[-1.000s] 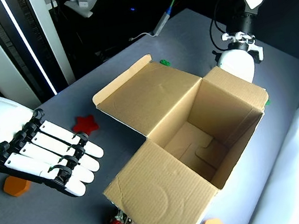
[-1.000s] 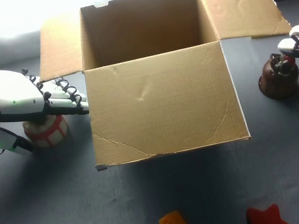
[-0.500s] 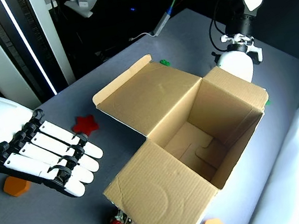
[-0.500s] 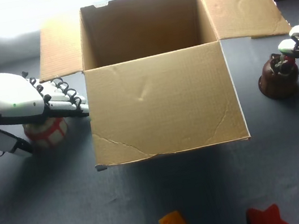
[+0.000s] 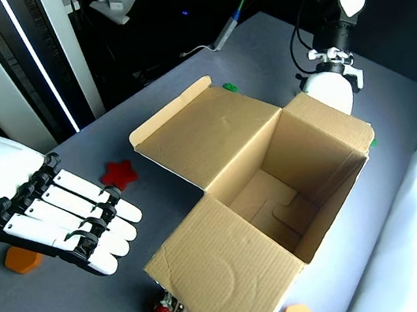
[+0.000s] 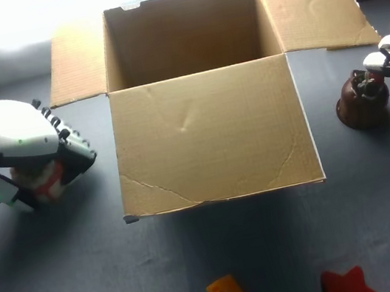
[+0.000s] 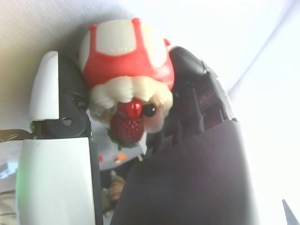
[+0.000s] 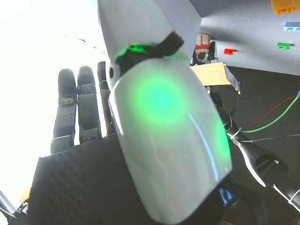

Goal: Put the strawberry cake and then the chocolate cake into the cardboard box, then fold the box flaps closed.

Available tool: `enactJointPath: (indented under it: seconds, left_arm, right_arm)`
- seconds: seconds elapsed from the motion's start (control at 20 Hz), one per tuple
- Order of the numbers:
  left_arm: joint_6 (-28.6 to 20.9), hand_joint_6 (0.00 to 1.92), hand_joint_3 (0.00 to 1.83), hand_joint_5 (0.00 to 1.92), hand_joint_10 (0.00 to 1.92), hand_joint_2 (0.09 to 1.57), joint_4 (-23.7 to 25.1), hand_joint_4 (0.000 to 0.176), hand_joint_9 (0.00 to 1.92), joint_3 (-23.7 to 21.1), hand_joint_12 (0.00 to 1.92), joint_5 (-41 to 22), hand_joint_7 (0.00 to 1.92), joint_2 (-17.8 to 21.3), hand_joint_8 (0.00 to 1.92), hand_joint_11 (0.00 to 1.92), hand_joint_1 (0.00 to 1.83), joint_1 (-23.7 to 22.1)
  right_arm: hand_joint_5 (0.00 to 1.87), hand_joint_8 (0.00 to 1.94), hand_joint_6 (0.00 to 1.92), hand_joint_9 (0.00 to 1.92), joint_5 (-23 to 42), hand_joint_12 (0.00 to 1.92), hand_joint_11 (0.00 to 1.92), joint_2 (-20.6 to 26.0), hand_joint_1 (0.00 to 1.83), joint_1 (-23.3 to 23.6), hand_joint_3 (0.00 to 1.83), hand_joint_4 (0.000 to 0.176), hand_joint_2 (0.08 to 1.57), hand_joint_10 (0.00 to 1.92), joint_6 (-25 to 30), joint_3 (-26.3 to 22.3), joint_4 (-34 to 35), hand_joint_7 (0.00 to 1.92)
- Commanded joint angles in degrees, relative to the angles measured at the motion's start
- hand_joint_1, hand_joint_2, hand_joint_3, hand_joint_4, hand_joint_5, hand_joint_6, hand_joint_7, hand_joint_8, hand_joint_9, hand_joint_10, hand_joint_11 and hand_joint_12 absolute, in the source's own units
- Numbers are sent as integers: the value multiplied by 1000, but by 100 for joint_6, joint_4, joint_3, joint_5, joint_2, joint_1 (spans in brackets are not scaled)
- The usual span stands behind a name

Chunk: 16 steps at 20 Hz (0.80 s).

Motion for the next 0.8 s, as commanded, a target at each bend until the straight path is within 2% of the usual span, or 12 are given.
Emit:
enactJointPath:
  seconds: [0.0, 0.15, 0.25, 0.3, 0.35, 0.4, 0.45, 0.5, 0.55, 0.65, 0.7, 0.75]
  left_arm:
    - [27, 1662, 5, 594, 1579, 1293, -297, 0, 552, 8, 1825, -56, 509, 78, 1624, 555, 1456, -16]
    - [6, 1726, 5, 589, 1581, 1300, -297, 0, 522, -77, 1805, -75, 514, 210, 1649, 528, 1462, -1]
    - [-68, 1669, 0, 629, 1598, 1300, -294, 0, 499, -167, 1834, -75, 493, 324, 1615, 560, 1458, 7]
    - [-112, 1650, 0, 636, 1600, 1299, -286, 0, 504, -254, 1837, -74, 492, 409, 1617, 559, 1459, 1]
    - [-126, 1726, 3, 617, 1603, 1307, -239, 0, 486, -359, 1842, -65, 485, 505, 1614, 543, 1456, -38]
    - [-126, 1726, 3, 617, 1603, 1307, -159, 0, 486, -491, 1842, -17, 485, 612, 1614, 543, 1456, -93]
    - [-119, 1800, 6, 575, 1668, 1327, -34, 0, 439, -630, 1861, 73, 450, 728, 1664, 527, 1452, -149]
    - [-71, 1760, 5, 575, 1688, 1328, 42, 0, 433, -819, 1858, 136, 437, 873, 1697, 536, 1452, -209]
    - [-57, 1737, 16, 611, 1708, 1340, 42, 0, 464, -932, 1861, 136, 485, 980, 1681, 477, 1312, -255]
    - [-75, 1711, 11, 619, 1735, 1355, 50, 0, 456, -1193, 1870, 133, 472, 1248, 1718, 442, 1274, -401]
    - [-133, 1711, 11, 619, 1735, 1355, 103, 0, 456, -1297, 1870, 114, 472, 1358, 1718, 442, 1274, -494]
    - [-216, 1771, 14, 558, 1722, 1337, 249, 0, 423, -1491, 1855, 102, 426, 1548, 1716, 532, 1414, -685]
  right_arm:
    - [151, 1, 2, 182, 594, 507, 0, 63, 1248, 81, 2, 0, 1045, 4, -46, -7, -117, 180]
    - [143, 0, 0, 170, 594, 511, 0, 65, 1236, 79, 7, 0, 1056, 0, -53, -7, -117, 153]
    - [126, 2, 0, 164, 594, 481, 0, 65, 1225, 78, 9, 0, 1064, 1, -57, -7, -117, 158]
    - [127, 1, 2, 160, 594, 473, 0, 65, 1223, 77, 10, 0, 1067, 0, -58, -8, -117, 158]
    - [137, 4, 5, 182, 594, 557, 0, 65, 1210, 77, 6, 0, 1060, 7, -60, -9, -117, 175]
    - [137, 4, 5, 182, 595, 557, 0, 65, 1210, 75, 6, 0, 1060, 7, -61, -9, -117, 175]
    - [135, 3, 3, 153, 596, 487, 0, 66, 1224, 75, 5, 0, 1060, 6, -61, -9, -117, 159]
    - [138, 5, 4, 150, 597, 469, 0, 66, 1218, 74, 5, 0, 1061, 7, -62, -9, -117, 160]
    - [127, 4, 0, 154, 598, 466, 0, 66, 1221, 74, 5, 0, 1061, 9, -64, -9, -117, 160]
    - [145, 4, 5, 174, 606, 494, 0, 67, 1235, 72, 1, 0, 1055, 10, -71, -9, -117, 178]
    - [145, 4, 5, 174, 609, 494, 0, 67, 1235, 72, 1, 0, 1055, 10, -75, -9, -117, 178]
    - [145, 2, 2, 181, 620, 514, 0, 68, 1237, 71, 2, 0, 1055, 7, -81, -9, -117, 189]
